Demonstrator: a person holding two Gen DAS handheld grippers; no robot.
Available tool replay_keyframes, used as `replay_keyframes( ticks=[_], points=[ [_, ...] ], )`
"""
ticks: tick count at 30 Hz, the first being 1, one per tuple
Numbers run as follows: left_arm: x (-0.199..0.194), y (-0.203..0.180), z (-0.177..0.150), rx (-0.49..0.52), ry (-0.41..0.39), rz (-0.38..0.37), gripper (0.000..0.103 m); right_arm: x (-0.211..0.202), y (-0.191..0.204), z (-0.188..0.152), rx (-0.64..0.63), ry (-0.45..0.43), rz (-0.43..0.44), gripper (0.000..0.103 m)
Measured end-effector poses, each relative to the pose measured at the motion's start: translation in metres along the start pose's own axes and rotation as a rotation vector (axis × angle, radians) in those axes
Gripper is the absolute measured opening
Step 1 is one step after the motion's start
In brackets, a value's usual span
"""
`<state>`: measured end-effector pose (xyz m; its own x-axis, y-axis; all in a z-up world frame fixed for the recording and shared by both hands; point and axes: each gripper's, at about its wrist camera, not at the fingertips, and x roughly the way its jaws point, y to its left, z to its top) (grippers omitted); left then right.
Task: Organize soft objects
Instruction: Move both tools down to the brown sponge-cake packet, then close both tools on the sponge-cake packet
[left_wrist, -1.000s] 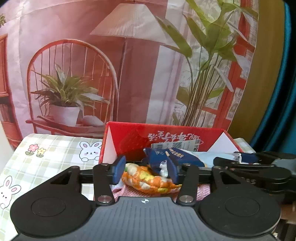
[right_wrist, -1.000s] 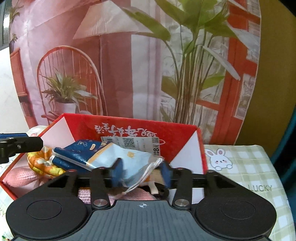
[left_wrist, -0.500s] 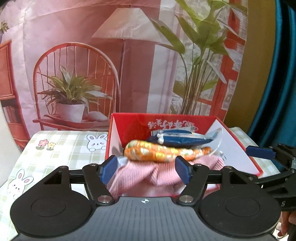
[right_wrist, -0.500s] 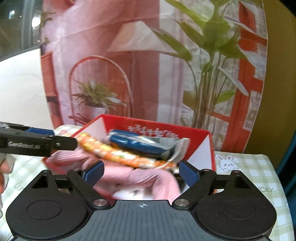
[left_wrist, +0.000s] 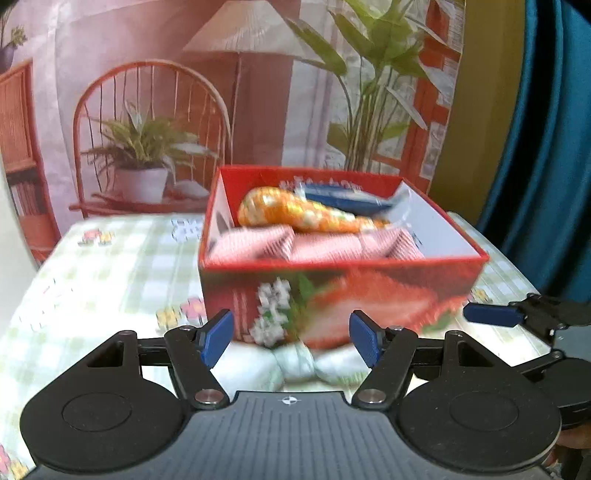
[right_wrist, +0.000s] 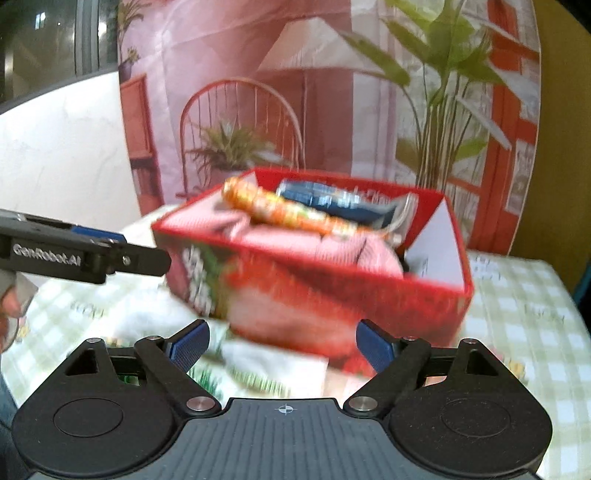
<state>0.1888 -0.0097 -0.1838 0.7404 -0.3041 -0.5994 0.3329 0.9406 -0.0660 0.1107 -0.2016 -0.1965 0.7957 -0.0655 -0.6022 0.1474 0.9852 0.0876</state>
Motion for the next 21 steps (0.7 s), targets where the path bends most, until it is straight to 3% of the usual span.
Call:
replay_keyframes(
  ticks=[7,11,16,21],
  points=[
    [0.0,-0.015,-0.038,-0.019,0.078,-0.056,0.071,-0.013,-0.001,-0.042,0.005,0.059,0.006,0.084],
    [0.006,-0.026,-0.055,-0.006,0.139,-0.103,0.07,-0.022,-0.001,-0.061,-0.053,0.108,0.003,0.082],
    [0.01,-0.027,-0.061,-0.027,0.162,-0.132,0.06,-0.029,0.001,-0.072,-0.091,0.154,0.04,0.082],
    [0.009,-0.022,-0.069,-0.071,0.17,-0.146,0.056,-0.019,0.006,-0.075,-0.095,0.212,0.093,0.078]
  ],
)
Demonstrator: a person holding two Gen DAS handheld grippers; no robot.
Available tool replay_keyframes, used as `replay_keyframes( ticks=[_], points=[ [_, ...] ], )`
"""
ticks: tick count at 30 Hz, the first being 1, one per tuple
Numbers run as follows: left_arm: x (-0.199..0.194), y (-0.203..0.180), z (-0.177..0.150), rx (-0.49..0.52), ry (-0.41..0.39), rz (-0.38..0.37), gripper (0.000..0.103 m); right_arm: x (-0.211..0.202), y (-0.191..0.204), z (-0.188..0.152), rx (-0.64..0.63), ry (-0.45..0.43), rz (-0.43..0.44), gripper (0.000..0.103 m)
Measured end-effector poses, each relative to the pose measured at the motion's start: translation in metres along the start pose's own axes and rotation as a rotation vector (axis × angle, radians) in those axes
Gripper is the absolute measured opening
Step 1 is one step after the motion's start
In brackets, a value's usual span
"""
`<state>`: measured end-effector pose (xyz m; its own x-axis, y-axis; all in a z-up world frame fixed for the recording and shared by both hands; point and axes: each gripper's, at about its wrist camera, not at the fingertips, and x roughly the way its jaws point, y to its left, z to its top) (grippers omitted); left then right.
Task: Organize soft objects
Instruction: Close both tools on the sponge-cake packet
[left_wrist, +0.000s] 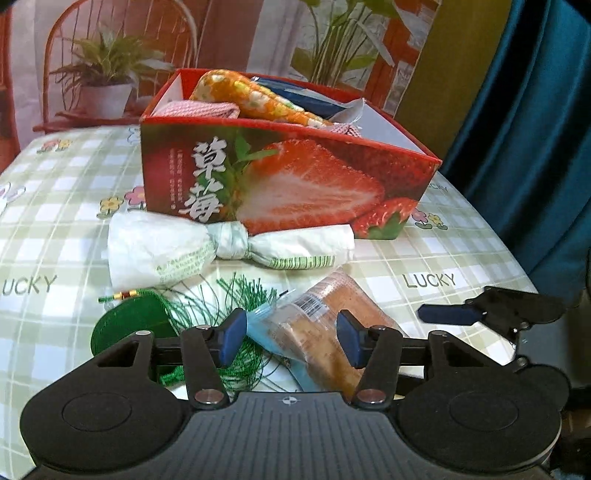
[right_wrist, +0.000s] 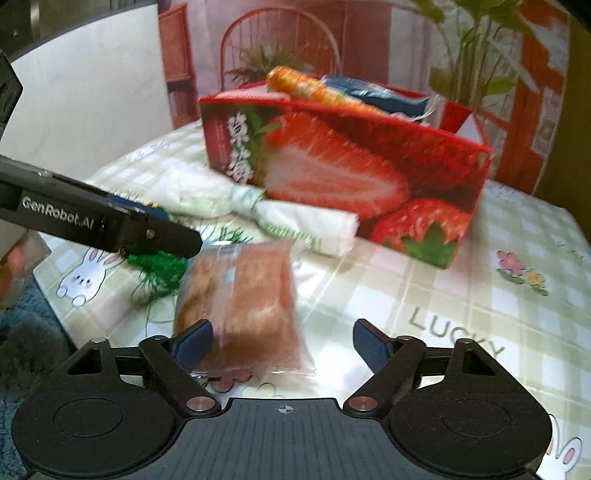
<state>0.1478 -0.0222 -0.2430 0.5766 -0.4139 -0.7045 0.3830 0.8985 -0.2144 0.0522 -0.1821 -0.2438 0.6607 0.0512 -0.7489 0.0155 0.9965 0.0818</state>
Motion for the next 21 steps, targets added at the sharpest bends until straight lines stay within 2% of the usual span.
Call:
replay_keyframes(
  ticks=[5,9,12,15,21],
  points=[
    [0.008,0.008,-0.005,-0.053,0.03,-0.017,0.053,0.013,0.015,0.005,-0.069,0.037,0.072,0.072],
    [0.013,0.009,-0.009,-0.064,0.035,-0.045,0.053,0.021,0.026,0.007,-0.118,0.044,0.099,0.072],
    [0.018,0.009,-0.01,-0.067,0.042,-0.062,0.053,0.023,0.025,0.007,-0.11,0.035,0.114,0.072],
    [0.023,0.01,-0.013,-0.076,0.049,-0.079,0.045,0.021,0.023,0.001,-0.097,0.013,0.12,0.07],
    [0.03,0.007,-0.018,-0.081,0.062,-0.123,0.044,0.016,0.017,-0.019,-0.046,-0.05,0.114,0.069]
  ],
)
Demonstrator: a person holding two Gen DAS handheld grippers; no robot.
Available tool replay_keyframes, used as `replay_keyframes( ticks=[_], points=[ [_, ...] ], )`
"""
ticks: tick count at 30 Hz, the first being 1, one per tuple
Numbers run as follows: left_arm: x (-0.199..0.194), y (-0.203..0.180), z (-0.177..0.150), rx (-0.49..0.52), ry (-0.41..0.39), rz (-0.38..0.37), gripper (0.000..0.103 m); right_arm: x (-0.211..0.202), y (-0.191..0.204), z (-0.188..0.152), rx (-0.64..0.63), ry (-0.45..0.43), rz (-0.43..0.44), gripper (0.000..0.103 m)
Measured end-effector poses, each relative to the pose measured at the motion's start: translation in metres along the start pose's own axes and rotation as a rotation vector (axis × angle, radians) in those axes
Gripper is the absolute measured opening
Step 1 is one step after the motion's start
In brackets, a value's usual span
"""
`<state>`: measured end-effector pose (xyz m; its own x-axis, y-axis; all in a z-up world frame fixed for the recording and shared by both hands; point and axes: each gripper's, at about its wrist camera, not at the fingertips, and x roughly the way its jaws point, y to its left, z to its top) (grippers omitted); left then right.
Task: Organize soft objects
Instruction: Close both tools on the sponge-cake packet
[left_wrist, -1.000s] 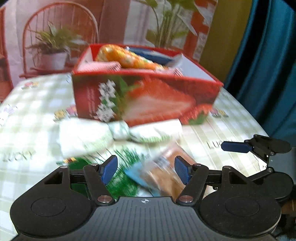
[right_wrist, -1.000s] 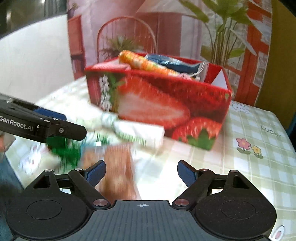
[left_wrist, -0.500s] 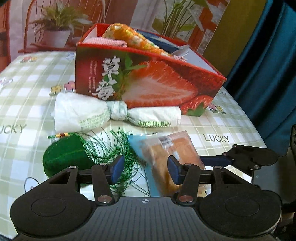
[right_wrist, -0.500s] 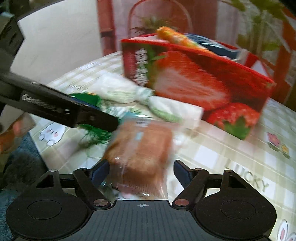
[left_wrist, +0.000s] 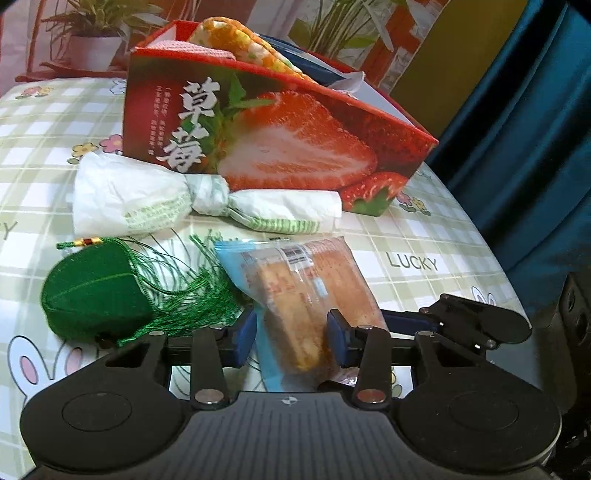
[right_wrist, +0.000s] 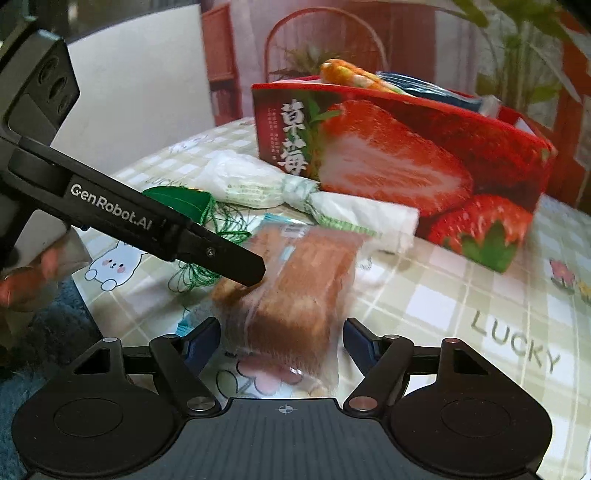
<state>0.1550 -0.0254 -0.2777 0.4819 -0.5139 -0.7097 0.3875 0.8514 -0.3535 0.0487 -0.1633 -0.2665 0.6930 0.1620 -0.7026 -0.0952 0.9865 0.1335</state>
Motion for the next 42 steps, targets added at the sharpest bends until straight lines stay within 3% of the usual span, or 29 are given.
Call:
replay_keyframes(
  ticks=[7,13,42],
  points=[
    [0.0,-0.001,-0.002,0.002,-0.012,-0.003,0.039,0.0,0.003,-0.003,-0.03,-0.027,-0.014,0.066],
    [-0.002,0.0,-0.003,0.001,-0.013,-0.012,0.039,-0.004,0.005,-0.002,-0.045,-0.05,-0.006,0.061],
    [-0.006,-0.006,-0.002,0.024,-0.036,-0.032,0.039,-0.011,0.005,-0.001,-0.012,-0.092,0.006,0.056]
  ],
)
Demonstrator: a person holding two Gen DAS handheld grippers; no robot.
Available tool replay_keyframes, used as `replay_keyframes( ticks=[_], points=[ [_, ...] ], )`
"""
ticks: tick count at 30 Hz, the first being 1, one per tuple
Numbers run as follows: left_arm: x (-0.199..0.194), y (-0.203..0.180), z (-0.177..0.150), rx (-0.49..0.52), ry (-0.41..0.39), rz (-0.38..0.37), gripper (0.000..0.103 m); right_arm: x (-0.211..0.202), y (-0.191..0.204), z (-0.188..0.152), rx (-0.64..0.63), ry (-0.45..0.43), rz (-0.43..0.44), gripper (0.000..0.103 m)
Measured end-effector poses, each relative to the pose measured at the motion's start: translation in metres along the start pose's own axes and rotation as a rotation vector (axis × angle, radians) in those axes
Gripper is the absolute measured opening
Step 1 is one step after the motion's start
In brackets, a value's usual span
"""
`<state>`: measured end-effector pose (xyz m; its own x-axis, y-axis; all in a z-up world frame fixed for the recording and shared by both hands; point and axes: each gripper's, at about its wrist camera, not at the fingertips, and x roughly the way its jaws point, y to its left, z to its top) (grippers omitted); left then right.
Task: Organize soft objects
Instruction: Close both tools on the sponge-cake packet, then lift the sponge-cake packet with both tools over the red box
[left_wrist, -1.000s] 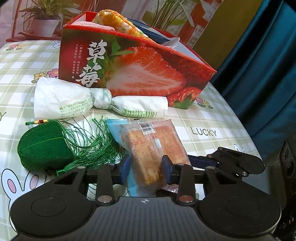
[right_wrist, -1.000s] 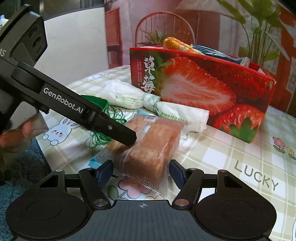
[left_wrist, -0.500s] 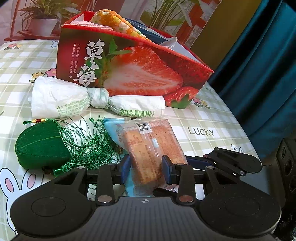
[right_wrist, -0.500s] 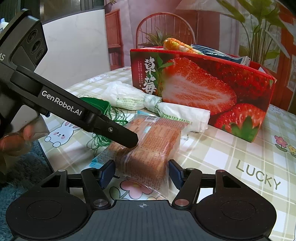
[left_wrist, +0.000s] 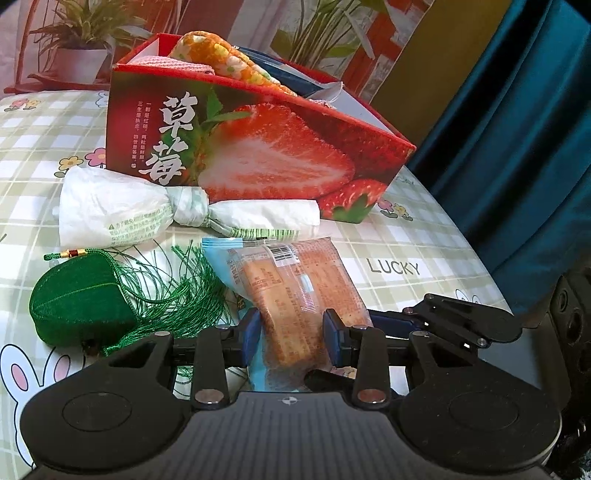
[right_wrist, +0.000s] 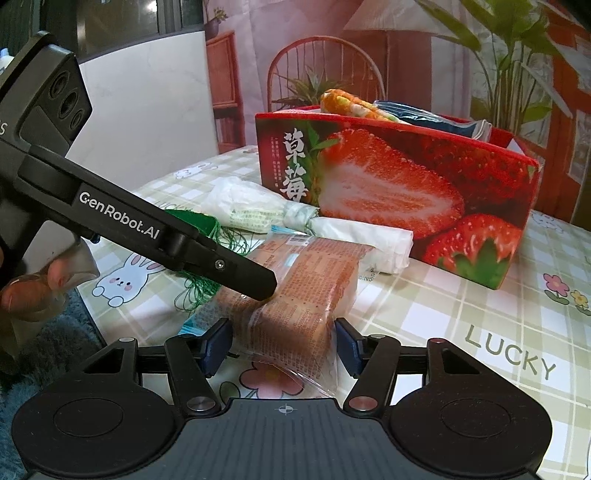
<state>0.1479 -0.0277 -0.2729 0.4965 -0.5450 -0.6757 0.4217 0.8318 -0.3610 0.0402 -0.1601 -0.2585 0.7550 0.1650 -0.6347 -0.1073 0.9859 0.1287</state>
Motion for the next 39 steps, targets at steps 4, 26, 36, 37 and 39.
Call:
replay_keyframes(
  ticks=[4,26,36,37,39],
  points=[
    [-0.001,0.001,0.0,0.003,-0.003,0.0,0.039,-0.001,0.0,0.0,-0.002,-0.002,-0.001,0.056],
    [-0.033,-0.045,0.105,0.164,-0.166,-0.041,0.039,-0.044,-0.043,0.079,0.039,-0.191,-0.048,0.056],
    [0.001,-0.054,0.179,0.141,-0.181,-0.064,0.039,-0.034,-0.096,0.144,0.0,-0.208,-0.128,0.056],
    [0.008,-0.053,0.185,0.129,-0.176,-0.068,0.039,-0.03,-0.101,0.147,0.009,-0.208,-0.133,0.056],
    [0.018,-0.047,0.191,0.106,-0.166,-0.072,0.039,-0.021,-0.111,0.152,0.028,-0.194,-0.144,0.056]
  ],
)
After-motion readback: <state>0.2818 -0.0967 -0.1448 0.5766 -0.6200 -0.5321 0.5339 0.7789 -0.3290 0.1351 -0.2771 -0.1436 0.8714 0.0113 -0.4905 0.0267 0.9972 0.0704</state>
